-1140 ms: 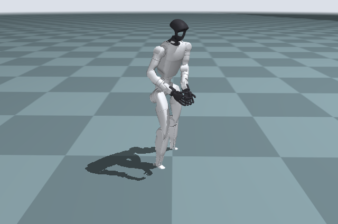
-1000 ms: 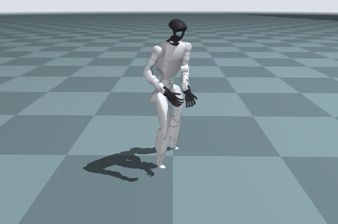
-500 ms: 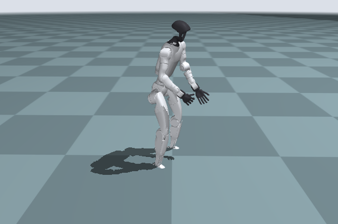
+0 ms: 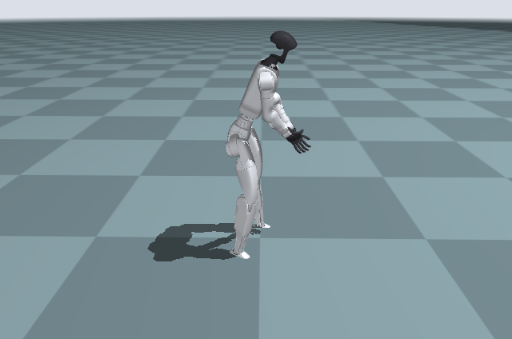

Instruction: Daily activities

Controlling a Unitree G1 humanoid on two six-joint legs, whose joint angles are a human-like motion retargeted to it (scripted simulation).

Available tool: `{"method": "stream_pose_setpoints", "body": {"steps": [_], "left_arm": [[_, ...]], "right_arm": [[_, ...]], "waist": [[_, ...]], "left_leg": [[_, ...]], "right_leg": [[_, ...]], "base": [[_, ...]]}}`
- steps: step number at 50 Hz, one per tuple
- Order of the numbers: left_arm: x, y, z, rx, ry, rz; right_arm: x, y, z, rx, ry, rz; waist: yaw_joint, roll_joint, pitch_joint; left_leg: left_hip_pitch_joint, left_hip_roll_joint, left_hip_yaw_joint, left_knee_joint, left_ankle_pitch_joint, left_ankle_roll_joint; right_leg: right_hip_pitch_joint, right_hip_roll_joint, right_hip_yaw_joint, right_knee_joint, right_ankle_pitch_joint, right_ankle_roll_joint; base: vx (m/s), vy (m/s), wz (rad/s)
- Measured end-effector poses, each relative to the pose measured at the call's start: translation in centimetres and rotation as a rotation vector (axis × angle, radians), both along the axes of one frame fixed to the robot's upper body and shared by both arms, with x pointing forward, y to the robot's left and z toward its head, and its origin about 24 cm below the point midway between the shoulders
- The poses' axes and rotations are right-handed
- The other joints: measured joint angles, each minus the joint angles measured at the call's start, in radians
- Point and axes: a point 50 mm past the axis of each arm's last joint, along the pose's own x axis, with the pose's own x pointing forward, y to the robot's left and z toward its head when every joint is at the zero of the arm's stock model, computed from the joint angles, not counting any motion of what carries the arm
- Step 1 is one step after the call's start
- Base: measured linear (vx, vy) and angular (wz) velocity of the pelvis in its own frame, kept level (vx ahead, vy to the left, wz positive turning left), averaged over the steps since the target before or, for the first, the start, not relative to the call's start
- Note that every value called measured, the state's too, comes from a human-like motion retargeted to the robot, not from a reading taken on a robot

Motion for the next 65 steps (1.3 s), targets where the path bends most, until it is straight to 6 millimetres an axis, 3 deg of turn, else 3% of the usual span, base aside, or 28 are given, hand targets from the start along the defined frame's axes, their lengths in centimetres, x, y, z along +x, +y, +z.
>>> {"method": "stream_pose_setpoints", "body": {"steps": [3, 5, 8, 10, 13, 15, 18, 20, 23, 25, 30, 32, 40, 55, 65], "left_arm": [[1.0, 0.4, 1.3, 0.018, -0.042, 0.039], [0.0, -0.4, 0.6, 0.011, -0.025, 0.05], [1.0, -0.2, 1.9, 0.022, -0.05, 0.108], [-0.1, -0.7, 1.0, 0.021, -0.019, 0.135], [0.8, -0.3, 1.9, 0.046, -0.027, 0.185], [-0.3, -1.0, 0.9, 0.05, 0.011, 0.196], [0.5, -0.9, 1.6, 0.067, 0.012, 0.222], [-0.7, -1.7, 0.5, 0.066, 0.056, 0.216], [0.1, -1.7, 1.0, 0.077, 0.059, 0.226], [-1.2, -2.4, -0.1, 0.08, 0.096, 0.209], [-0.2, -2.2, 0.7, 0.107, 0.066, 0.194], [-1.4, -2.8, -0.1, 0.111, 0.079, 0.171], [0.1, -3.4, 1.5, 0.077, 0.024, 0.182], [0.4, -5.5, 1.6, -0.005, 0.073, 0.135], [-0.4, -7.5, 1.4, -0.021, 0.05, -0.003]], "right_arm": [[0.8, -0.6, 1.3, -0.008, -0.085, -0.004], [-0.3, -0.4, 0.9, -0.019, -0.104, -0.003], [0.5, -1.4, 2.2, -0.058, -0.208, -0.012], [-0.5, -1.5, 1.8, -0.088, -0.242, -0.011], [0.3, -2.6, 3.1, -0.146, -0.359, -0.019], [-0.7, -2.6, 2.5, -0.178, -0.388, -0.016], [0.1, -3.5, 3.5, -0.226, -0.471, -0.03], [-0.8, -3.3, 2.8, -0.248, -0.474, -0.034], [0.1, -4.0, 3.5, -0.274, -0.519, -0.06], [-0.8, -3.8, 2.7, -0.277, -0.499, -0.072], [0.4, -5.0, 4.0, -0.269, -0.546, -0.131], [-0.4, -5.2, 3.5, -0.251, -0.525, -0.155], [0.9, -7.6, 5.8, -0.147, -0.533, -0.284], [2.0, -8.6, 4.4, -0.027, -0.343, -0.409], [1.9, -9.4, 3.2, -0.054, -0.3, -0.361]], "waist": [[-0.018, -0.023, 0.013], [-0.032, -0.044, -0.021], [-0.055, -0.068, -0.004], [-0.071, -0.089, -0.036], [-0.095, -0.11, -0.019], [-0.112, -0.13, -0.051], [-0.129, -0.148, -0.032], [-0.141, -0.167, -0.062], [-0.152, -0.18, -0.042], [-0.161, -0.2, -0.07], [-0.176, -0.223, -0.036], [-0.188, -0.246, -0.068], [-0.216, -0.275, -0.026], [-0.204, -0.249, 0.015], [-0.178, -0.216, 0.023]], "left_leg": [[0.009, 0.011, 0.021, 0.029, -0.048, 0.004], [-0.017, 0.01, 0.026, 0.0, -0.009, 0.011], [0.004, 0.026, 0.052, 0.03, -0.061, 0.016], [-0.016, 0.025, 0.063, 0.003, -0.026, 0.023], [0.011, 0.041, 0.09, 0.032, -0.077, 0.025], [-0.007, 0.039, 0.102, 0.007, -0.042, 0.03], [0.024, 0.053, 0.125, 0.033, -0.091, 0.03], [0.008, 0.048, 0.135, 0.01, -0.057, 0.035], [0.041, 0.061, 0.152, 0.034, -0.104, 0.032], [0.027, 0.053, 0.159, 0.012, -0.068, 0.035], [0.081, 0.076, 0.179, 0.038, -0.121, 0.025], [0.065, 0.067, 0.182, 0.021, -0.09, 0.022], [0.128, 0.113, 0.192, 0.043, -0.136, -0.001], [0.159, 0.169, 0.176, 0.058, -0.159, -0.018], [0.158, 0.165, 0.159, 0.06, -0.17, -0.031]], "right_leg": [[0.028, 0.029, 0.023, -0.048, 0.002, 0.009], [-0.034, 0.017, 0.035, -0.009, 0.012, 0.003], [0.006, 0.05, 0.064, -0.062, 0.018, 0.013], [-0.05, 0.042, 0.079, -0.027, 0.031, 0.008], [-0.006, 0.074, 0.108, -0.076, 0.035, 0.018], [-0.06, 0.065, 0.122, -0.039, 0.047, 0.012], [-0.014, 0.092, 0.145, -0.08, 0.046, 0.021], [-0.065, 0.08, 0.155, -0.036, 0.051, 0.016], [-0.016, 0.102, 0.169, -0.068, 0.042, 0.023], [-0.065, 0.086, 0.174, -0.017, 0.039, 0.014], [0.011, 0.116, 0.181, -0.059, 0.019, 0.017], [-0.036, 0.099, 0.18, -0.006, 0.006, 0.009], [0.064, 0.153, 0.173, -0.071, -0.002, 0.002], [0.135, 0.204, 0.141, -0.103, -0.002, -0.031], [0.143, 0.19, 0.109, -0.062, -0.027, -0.055]], "base": [[0.05, -0.01, -0.32], [-0.03, 0.0, -0.22], [0.04, -0.01, -0.46], [-0.04, 0.0, -0.31], [0.03, -0.01, -0.46], [-0.05, 0.0, -0.27], [0.03, -0.01, -0.36], [-0.03, -0.01, -0.08], [0.04, -0.02, -0.23], [-0.03, -0.02, -0.01], [0.02, -0.03, -0.08], [-0.01, -0.06, 0.08], [0.04, -0.05, -0.08], [0.0, 0.0, 0.0], [0.03, 0.01, 0.21]]}}
